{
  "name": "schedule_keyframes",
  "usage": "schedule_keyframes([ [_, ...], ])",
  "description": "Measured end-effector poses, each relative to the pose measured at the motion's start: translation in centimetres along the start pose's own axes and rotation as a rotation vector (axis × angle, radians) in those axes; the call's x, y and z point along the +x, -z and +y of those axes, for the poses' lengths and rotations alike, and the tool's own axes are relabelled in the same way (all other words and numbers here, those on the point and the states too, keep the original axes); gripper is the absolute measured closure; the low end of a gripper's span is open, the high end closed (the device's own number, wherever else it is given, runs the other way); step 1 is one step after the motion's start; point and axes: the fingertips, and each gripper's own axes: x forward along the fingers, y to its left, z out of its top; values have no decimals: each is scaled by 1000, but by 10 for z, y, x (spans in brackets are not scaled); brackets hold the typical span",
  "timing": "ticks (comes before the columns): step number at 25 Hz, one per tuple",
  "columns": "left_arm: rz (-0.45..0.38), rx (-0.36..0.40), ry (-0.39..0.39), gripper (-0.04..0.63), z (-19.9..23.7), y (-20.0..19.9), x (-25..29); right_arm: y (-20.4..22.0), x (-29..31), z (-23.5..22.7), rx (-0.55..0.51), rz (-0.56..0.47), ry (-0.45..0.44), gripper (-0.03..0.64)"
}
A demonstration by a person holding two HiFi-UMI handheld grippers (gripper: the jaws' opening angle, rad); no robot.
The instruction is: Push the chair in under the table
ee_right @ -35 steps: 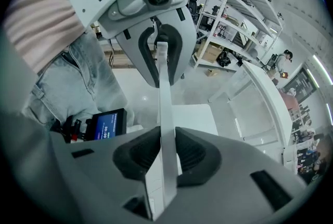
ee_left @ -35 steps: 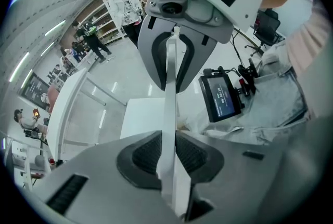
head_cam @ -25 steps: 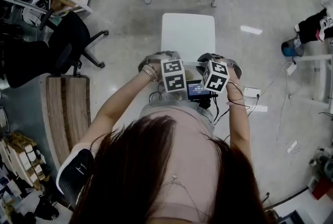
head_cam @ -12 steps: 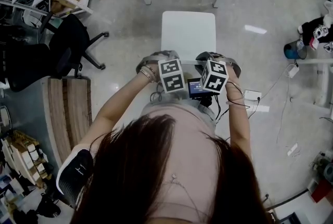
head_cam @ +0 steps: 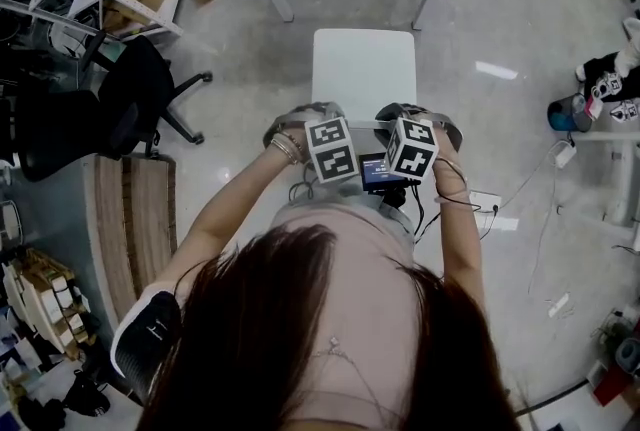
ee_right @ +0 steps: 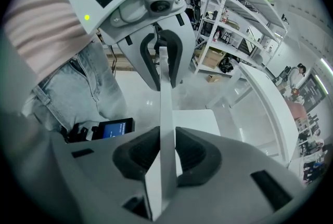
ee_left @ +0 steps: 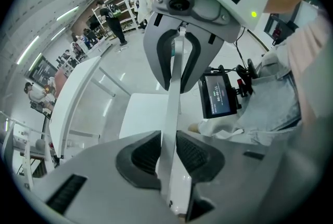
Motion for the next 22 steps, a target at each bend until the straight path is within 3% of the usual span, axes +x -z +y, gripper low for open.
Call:
schedule_keyframes([
  [22, 25, -100, -56, 492, 75, -33, 20, 24, -1, -80, -83, -55, -40, 522],
])
